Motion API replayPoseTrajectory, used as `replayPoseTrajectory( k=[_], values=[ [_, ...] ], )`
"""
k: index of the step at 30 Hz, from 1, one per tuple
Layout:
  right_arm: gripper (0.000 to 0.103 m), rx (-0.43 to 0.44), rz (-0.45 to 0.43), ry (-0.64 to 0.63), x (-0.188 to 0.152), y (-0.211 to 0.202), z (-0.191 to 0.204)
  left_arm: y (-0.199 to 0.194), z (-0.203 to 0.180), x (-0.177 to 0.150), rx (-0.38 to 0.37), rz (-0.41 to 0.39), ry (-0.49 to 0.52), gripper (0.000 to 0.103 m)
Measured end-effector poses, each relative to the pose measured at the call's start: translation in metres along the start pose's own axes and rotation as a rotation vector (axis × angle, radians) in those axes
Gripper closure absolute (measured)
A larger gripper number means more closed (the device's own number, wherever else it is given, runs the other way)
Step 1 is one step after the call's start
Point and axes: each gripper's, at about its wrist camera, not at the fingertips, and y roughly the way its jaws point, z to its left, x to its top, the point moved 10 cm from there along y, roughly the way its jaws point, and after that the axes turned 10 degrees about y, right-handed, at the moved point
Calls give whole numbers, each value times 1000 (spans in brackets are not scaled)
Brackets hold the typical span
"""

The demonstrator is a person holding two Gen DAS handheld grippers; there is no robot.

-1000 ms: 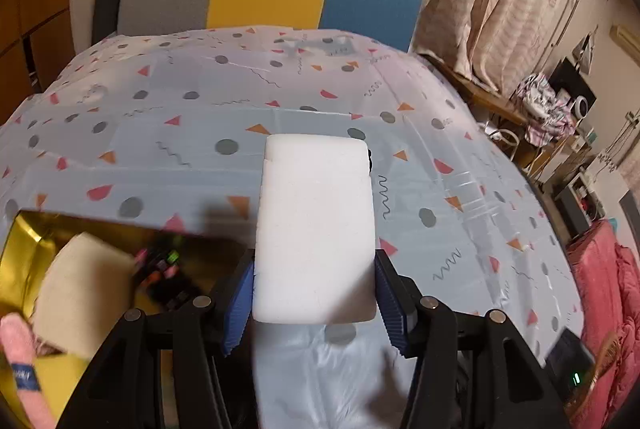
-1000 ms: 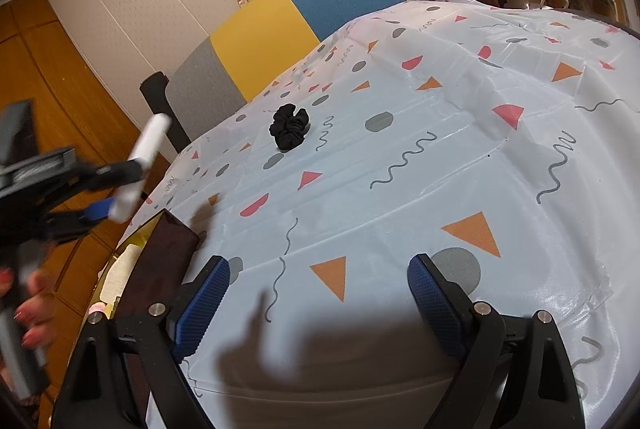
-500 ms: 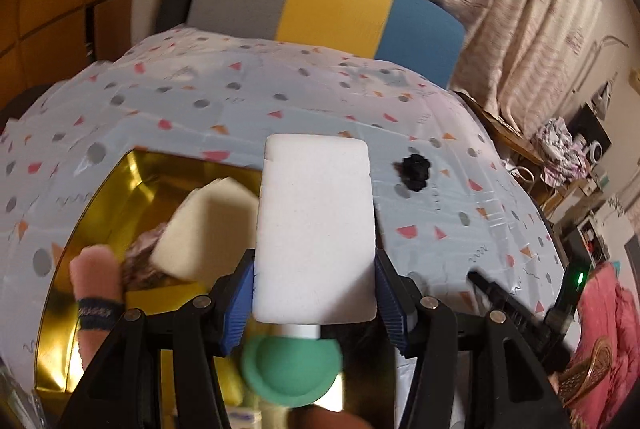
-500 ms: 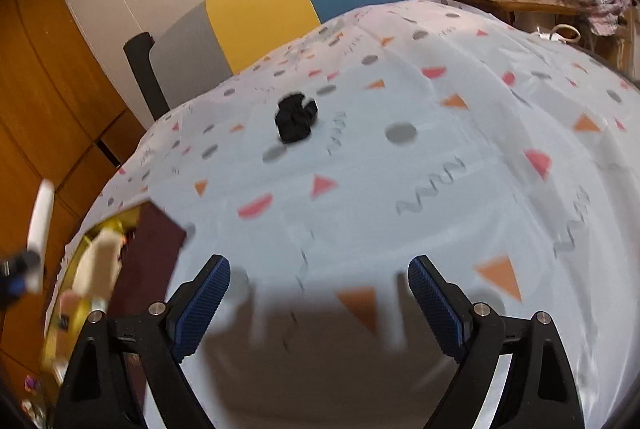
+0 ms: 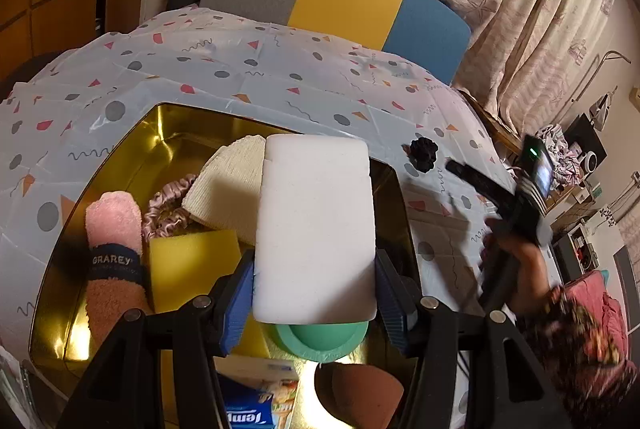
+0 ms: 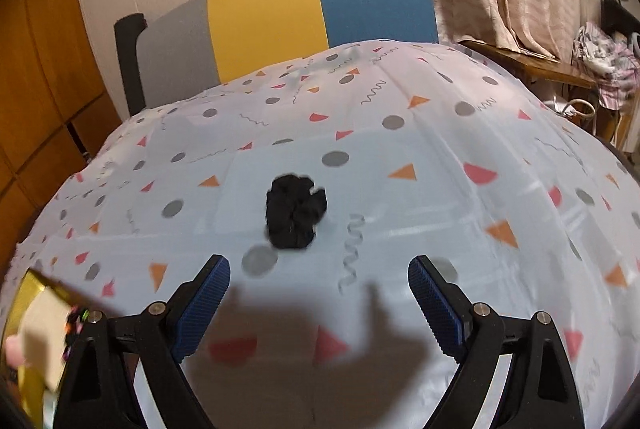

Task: Organize soft objects
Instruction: 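Carry the white sponge over the tray with the left tool while the right tool grasps the black scrunchie, then lower the white sponge into the tray and open the left tool while the right tool lifts the scrunchie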

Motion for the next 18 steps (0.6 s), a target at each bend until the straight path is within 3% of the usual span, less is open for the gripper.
replayPoseTrajectory(
  k=[6,9,14,18],
  values=[
    [15,-28,-2,-33,23,45,20,1,3,-5,-1,10,-2,46],
    [30,-39,19,-72,23,64,29,4,5,-8,-2,24,-10,46],
    [70,-56,92,-86,13,85,29,9,8,-11,0,36,-18,46],
    [83,-40,72,-60,13,75,24,9,7,-12,-3,35,-21,46]
  ],
)
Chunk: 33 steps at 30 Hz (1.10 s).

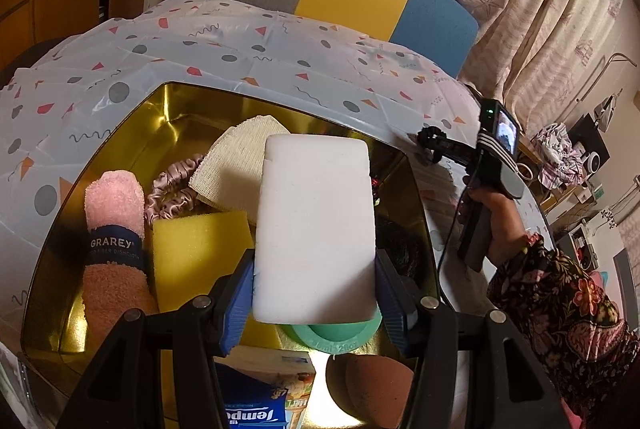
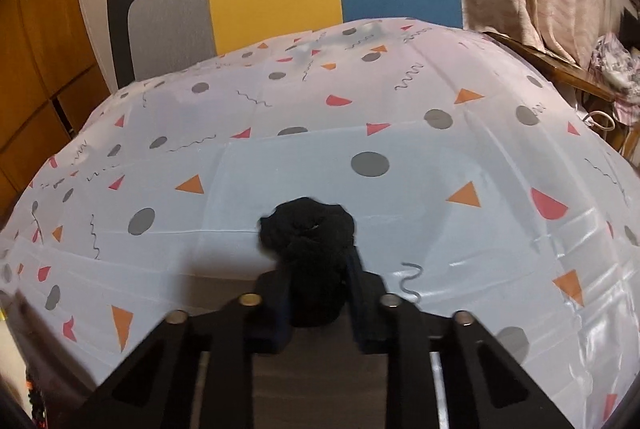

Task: Organize soft objects
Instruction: 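Lower the white sponge into the tray and open the left tool while the right tool lifts the scrunchie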

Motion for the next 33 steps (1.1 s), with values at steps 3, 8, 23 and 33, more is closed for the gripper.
replayPoseTrajectory(
  k=[3,8,23,33],
  values=[
    [86,11,-6,-5,-8,-12,-2,-3,0,0,-2,-8,-3,46],
    [87,67,-19,22,-27,-43,-4,-14,3,3,8,-31,-6,46],
    [89,226,-64,56,-85,-144,16,-28,59,30,95,-64,-56,46],
    [89,286,-76,110,-114,-191,27,3,110,53,156,-4,-105,46]
  ],
)
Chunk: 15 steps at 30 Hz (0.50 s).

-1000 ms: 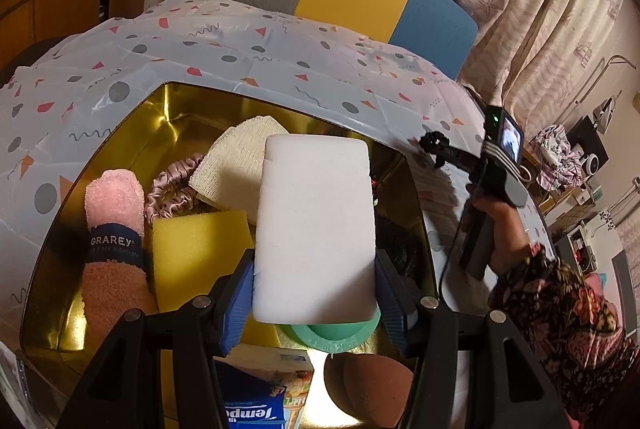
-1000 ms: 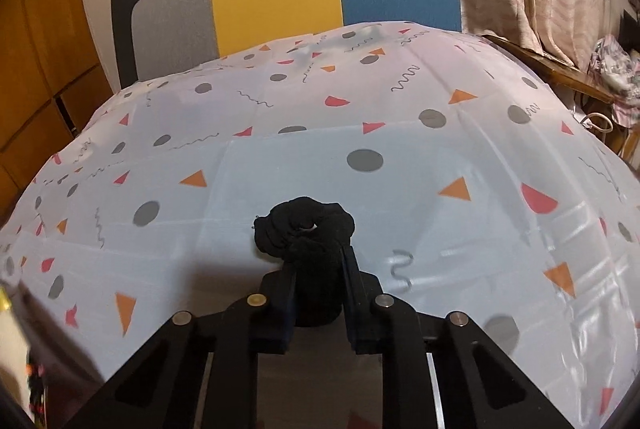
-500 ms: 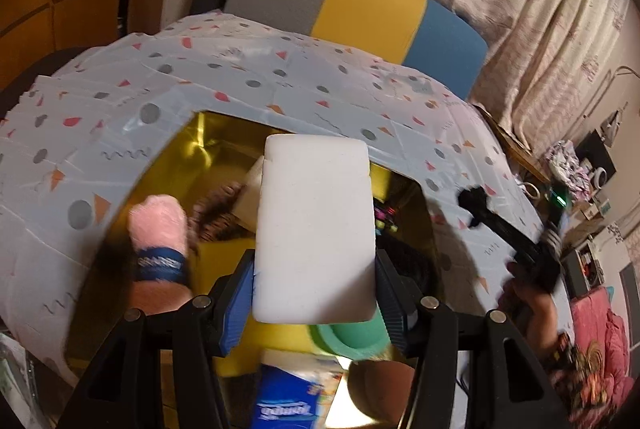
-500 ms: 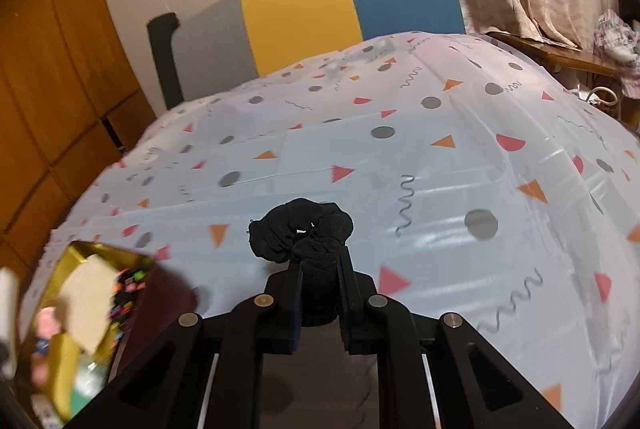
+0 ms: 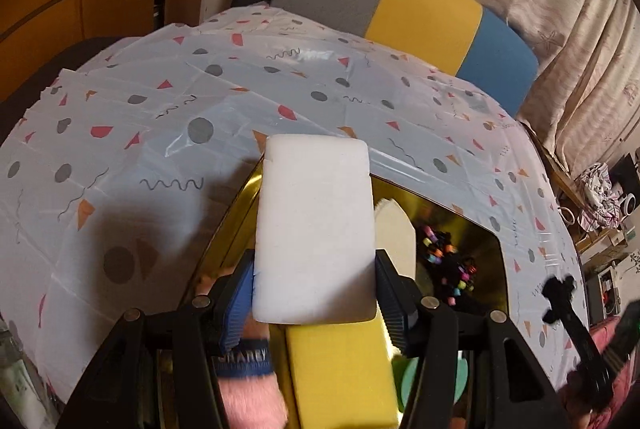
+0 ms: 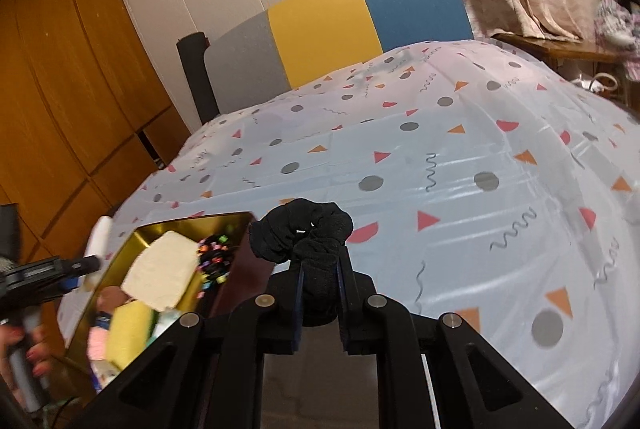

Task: Organize soft objects
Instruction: 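Lower the white sponge into the tray and open the left tool while the right tool lifts the scrunchie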

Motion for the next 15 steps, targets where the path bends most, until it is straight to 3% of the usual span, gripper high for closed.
replayPoseTrajectory(
  k=[8,12,15],
  values=[
    [89,34,-11,57,-21,-28,10,23,2,8,-10,56,17,45],
    [89,39,-6,63,-29,-34,15,30,7,7,9,77,9,35],
    [89,48,1,70,-35,-35,19,32,12,2,20,87,-8,34]
  ],
)
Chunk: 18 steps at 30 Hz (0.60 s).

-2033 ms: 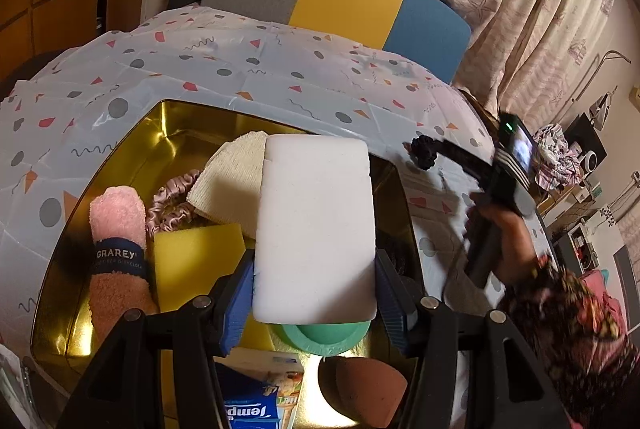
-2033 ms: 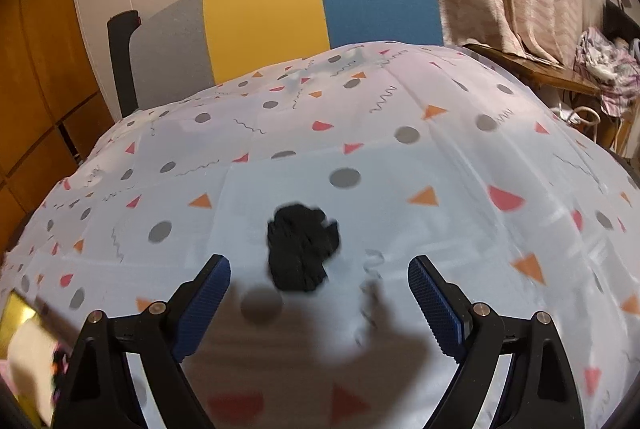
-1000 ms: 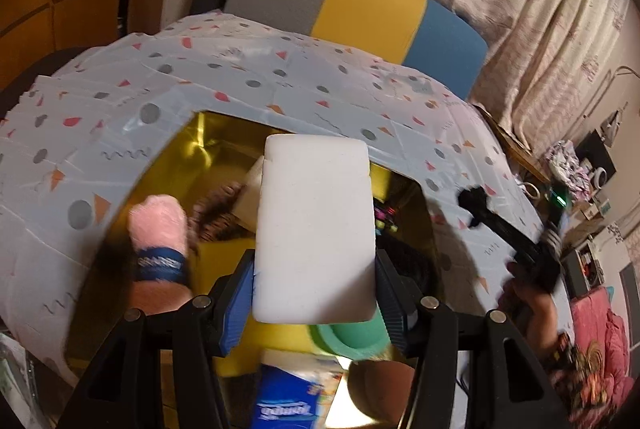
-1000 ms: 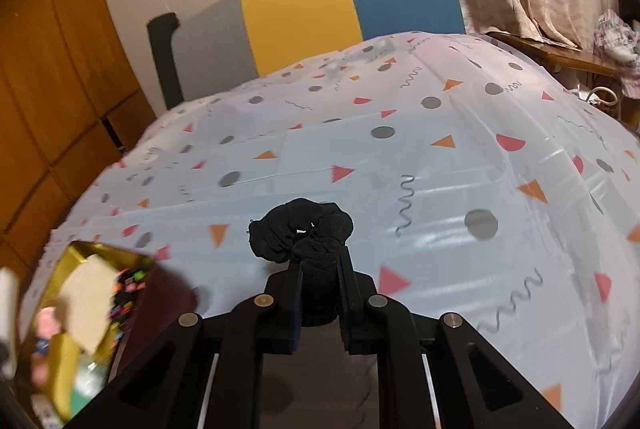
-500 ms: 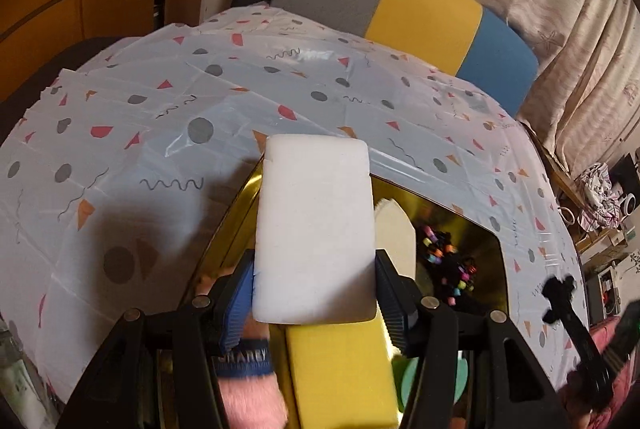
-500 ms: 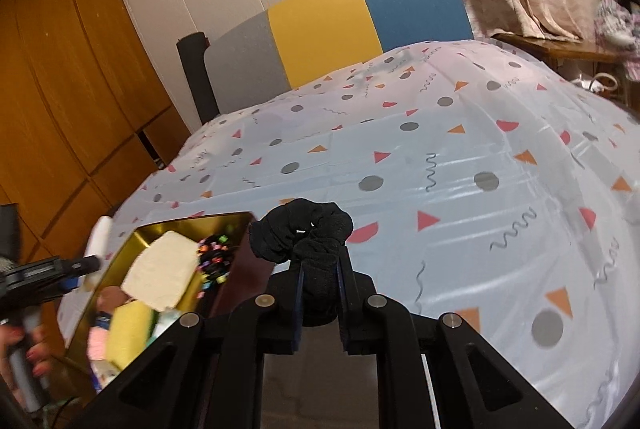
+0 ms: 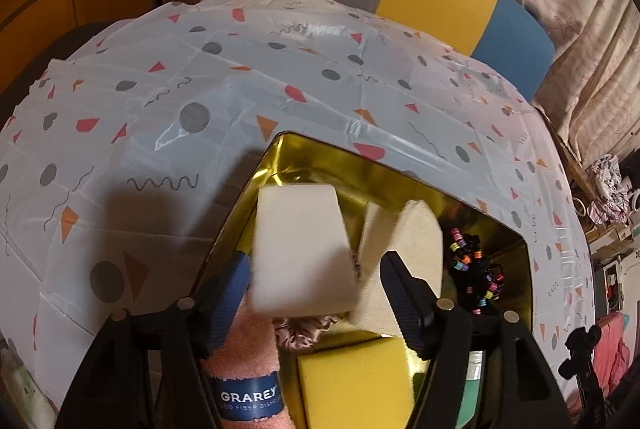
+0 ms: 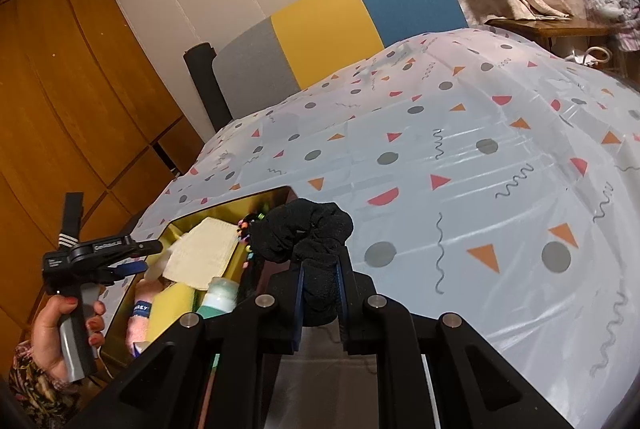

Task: Organize soft objects
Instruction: 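Lower the white sponge into the tray and open the left tool while the right tool lifts the scrunchie, then carry the black scrunchie into the tray and open the right tool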

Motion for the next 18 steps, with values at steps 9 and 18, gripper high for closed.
replayPoseTrajectory(
  k=[9,18],
  values=[
    [89,37,26,-17,-13,-5,19,-35,3,-20,-37,-72,-51,34],
    [89,77,50,-65,-25,-10,51,-75,-9,-51,-40,-149,-36,34]
  ],
)
